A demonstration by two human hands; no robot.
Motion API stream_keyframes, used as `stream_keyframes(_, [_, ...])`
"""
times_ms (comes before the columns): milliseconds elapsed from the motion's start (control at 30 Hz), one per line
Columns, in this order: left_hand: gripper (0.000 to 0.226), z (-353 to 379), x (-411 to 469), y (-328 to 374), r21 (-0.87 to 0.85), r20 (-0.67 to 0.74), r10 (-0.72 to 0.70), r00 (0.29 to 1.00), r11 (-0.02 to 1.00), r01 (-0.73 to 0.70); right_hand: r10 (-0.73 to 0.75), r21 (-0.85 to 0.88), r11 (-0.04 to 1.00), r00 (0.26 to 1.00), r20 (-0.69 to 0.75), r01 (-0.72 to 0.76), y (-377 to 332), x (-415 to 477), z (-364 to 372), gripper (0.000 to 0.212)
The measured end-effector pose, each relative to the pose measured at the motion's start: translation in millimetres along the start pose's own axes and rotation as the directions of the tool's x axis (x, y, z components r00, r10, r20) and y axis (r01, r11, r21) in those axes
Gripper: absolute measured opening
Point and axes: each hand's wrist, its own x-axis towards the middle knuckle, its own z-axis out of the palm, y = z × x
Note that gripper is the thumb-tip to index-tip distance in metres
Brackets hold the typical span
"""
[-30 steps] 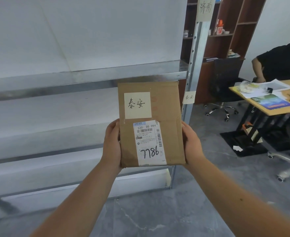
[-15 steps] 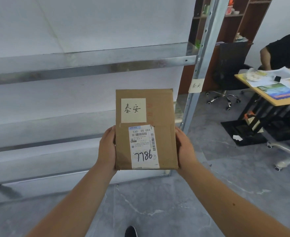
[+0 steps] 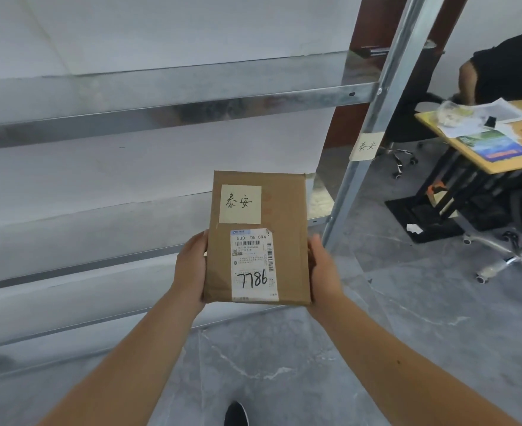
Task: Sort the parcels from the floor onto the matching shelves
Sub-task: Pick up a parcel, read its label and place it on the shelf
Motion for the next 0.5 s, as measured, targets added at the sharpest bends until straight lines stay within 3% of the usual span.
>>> stream_keyframes(100, [0.057,-2,24,1,-0.001,0.020,-0.027,0.999,1.000,0.027,0.036,-0.010,0.999,0.999,-0.004,-0.036,7,17,6,0.070])
stream_keyframes(200, [0.062,-6,50,-2,0.012,0.033,-0.085,0.996,0.996,0.085,0.004,-0.065,0.998,1.000,0.012,-0.004,12,29,11,0.070])
stream_keyframes(333, [0.047,-7,79,-2,0.057,0.031,-0.106,0.994,0.993,0.104,-0.003,-0.043,0.999,1.000,0.023,0.004,13,45,18,0.048])
stream_keyframes(500, [0.046,-6,103,4,0.091,0.025,-0.129,0.991,0.988,0.126,-0.003,0.020,1.000,0.996,-0.095,0.005,16,59,36,0.031])
